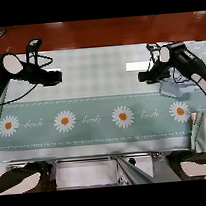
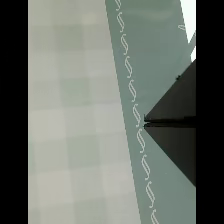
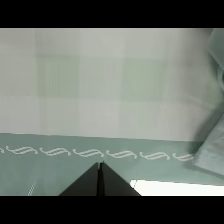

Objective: Fold the shirts.

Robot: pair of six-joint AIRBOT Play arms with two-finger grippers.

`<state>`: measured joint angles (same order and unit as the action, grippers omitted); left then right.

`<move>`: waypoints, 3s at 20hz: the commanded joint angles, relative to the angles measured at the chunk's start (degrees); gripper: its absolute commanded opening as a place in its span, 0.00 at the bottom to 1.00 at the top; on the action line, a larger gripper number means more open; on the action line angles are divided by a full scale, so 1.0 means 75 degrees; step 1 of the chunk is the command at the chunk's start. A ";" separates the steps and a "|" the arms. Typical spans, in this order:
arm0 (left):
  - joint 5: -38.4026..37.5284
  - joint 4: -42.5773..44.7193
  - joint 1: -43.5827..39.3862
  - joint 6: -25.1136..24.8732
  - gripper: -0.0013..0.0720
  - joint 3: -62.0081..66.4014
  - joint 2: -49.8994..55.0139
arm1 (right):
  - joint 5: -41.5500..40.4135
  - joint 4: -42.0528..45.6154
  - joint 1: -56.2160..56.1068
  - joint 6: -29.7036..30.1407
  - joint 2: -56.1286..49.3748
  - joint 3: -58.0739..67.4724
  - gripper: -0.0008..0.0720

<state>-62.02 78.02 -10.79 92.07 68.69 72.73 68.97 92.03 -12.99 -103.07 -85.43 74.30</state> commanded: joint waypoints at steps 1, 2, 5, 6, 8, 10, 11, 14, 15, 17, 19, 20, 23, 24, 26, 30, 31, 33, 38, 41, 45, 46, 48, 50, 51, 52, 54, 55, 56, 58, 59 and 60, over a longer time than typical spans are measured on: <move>0.0003 0.0003 0.0009 -0.0003 0.05 -0.0003 0.0006 | 0.0000 0.0000 -0.0003 0.0000 0.0000 -0.0003 0.05; 0.0003 0.0003 0.0009 -0.0003 0.05 -0.0003 0.0006 | 0.0000 -0.0003 -0.0003 0.0000 0.0000 -0.0003 0.05; 0.0003 0.0003 0.0009 -0.0003 0.05 -0.0003 0.0006 | 0.0000 -0.0003 -0.0003 0.0000 0.0000 -0.0003 0.05; 0.0003 0.0003 0.0009 -0.0003 0.05 -0.0003 0.0006 | 0.0000 -0.0003 -0.0003 0.0000 0.0000 -0.0003 0.05; 0.0003 0.0003 0.0009 -0.0003 0.05 -0.0003 0.0006 | 0.0000 -0.0003 -0.0003 0.0000 0.0000 -0.0003 0.05; 0.0003 0.0003 0.0009 -0.0003 0.05 -0.0003 0.0006 | 0.0000 -0.0003 -0.0003 0.0000 0.0000 -0.0003 0.05; 0.0003 0.0003 0.0009 -0.0003 0.05 -0.0003 0.0006 | 0.0000 -0.0003 -0.0003 0.0000 0.0000 -0.0003 0.05; 0.0003 0.0003 0.0009 -0.0003 0.05 -0.0003 0.0006 | 0.0000 -0.0003 -0.0003 0.0000 0.0000 -0.0003 0.05; 0.0006 0.0003 0.0009 -0.0003 0.05 -0.0003 0.0006 | 0.0000 -0.0003 -0.0003 0.0000 0.0000 -0.0003 0.05; 0.0335 0.0003 0.0009 -0.0003 0.05 -0.0003 0.0009 | -0.0096 -0.0015 -0.0003 -0.0023 0.0000 -0.0003 0.05; 0.1099 0.0003 0.0009 -0.0003 0.05 -0.0003 0.0035 | -0.0659 0.0000 -0.0003 -0.0020 0.0000 -0.0006 0.05; 0.1545 0.0003 0.0009 -0.0003 0.05 -0.0003 0.0055 | -0.1037 0.0099 -0.0003 -0.0020 0.0000 -0.0003 0.08; 0.2894 0.0044 0.0015 0.0003 0.97 -0.0003 0.0187 | -0.2157 0.1670 0.0047 -0.0490 0.0000 0.0070 0.87; 0.3179 0.0152 0.0026 -0.0009 0.98 0.0000 0.0233 | -0.2387 0.2524 0.0195 -0.1058 0.0000 0.0198 0.87; 0.3386 0.0495 0.0023 -0.0009 0.98 0.0000 0.0280 | -0.2535 0.3477 0.0831 -0.1976 -0.0009 0.0455 0.87; 0.3389 0.0688 0.0020 -0.0006 0.98 0.0000 0.0452 | -0.1661 0.2509 0.2844 -0.2570 -0.0297 0.0495 0.87; 0.3386 0.0685 0.0012 -0.0003 0.98 -0.0003 0.0522 | -0.1486 0.1836 0.3261 -0.2259 -0.0495 0.0495 0.87; 0.3302 0.0618 0.0003 0.0023 0.98 -0.0006 0.0708 | -0.1250 0.0766 0.3762 -0.1807 -0.0968 0.0495 0.87; 0.1877 0.0606 0.0009 -0.0417 0.98 -0.0006 0.1037 | -0.0953 -0.0096 0.3958 -0.1399 -0.1652 0.0495 0.83; 0.0618 0.0901 0.0099 -0.1300 0.98 0.0020 0.0997 | -0.0510 -0.0915 0.3963 -0.0149 -0.1635 0.0679 0.06; -0.0440 0.0831 0.0548 -0.1303 0.98 0.0012 0.0385 | -0.0425 -0.1370 0.3853 0.0659 -0.0571 0.2005 0.05; -0.0466 0.0577 0.0624 -0.1306 0.98 -0.0163 0.0041 | -0.0592 -0.1387 0.3850 0.0807 -0.0122 0.2439 0.05; -0.0044 0.0041 0.0621 -0.1323 0.98 -0.1037 -0.0828 | -0.0909 -0.1574 0.3844 0.0874 0.0758 0.3188 0.05; 0.0373 -0.1142 0.0618 -0.1332 0.98 -0.2215 -0.1836 | -0.0956 -0.1769 0.3844 0.1037 0.1530 0.3861 0.05; 0.0554 -0.1655 0.0603 -0.1335 0.98 -0.2713 -0.2299 | -0.0944 -0.1988 0.3844 0.1163 0.1900 0.4115 0.05; 0.0691 -0.2052 0.0568 -0.1332 0.98 -0.3147 -0.2763 | -0.0930 -0.2232 0.3844 0.1373 0.2215 0.4290 0.05; 0.0790 -0.2515 0.0443 -0.1329 0.98 -0.3666 -0.3416 | -0.0968 -0.2943 0.3844 0.1920 0.2847 0.4401 0.05; 0.0755 -0.2643 0.0358 -0.1326 0.98 -0.3803 -0.3654 | -0.0968 -0.3366 0.3844 0.2241 0.3144 0.4403 0.05; 0.0726 -0.2681 0.0271 -0.1300 0.98 -0.3835 -0.3800 | -0.0962 -0.3751 0.3844 0.2512 0.3398 0.4403 0.05; 0.0775 -0.2827 0.0128 -0.1300 0.98 -0.3832 -0.3934 | -0.0941 -0.4473 0.3844 0.2940 0.3861 0.4403 0.05; 0.0831 -0.2903 0.0093 -0.1309 0.98 -0.3835 -0.3928 | -0.0903 -0.4809 0.3844 0.3107 0.4051 0.4403 0.05; 0.0947 -0.2897 0.0047 -0.1311 0.98 -0.3835 -0.3923 | -0.0787 -0.5152 0.3844 0.3296 0.4229 0.4403 0.05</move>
<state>-56.42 59.05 -9.37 82.28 41.12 45.19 62.22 62.22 15.86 -83.79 -58.30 106.80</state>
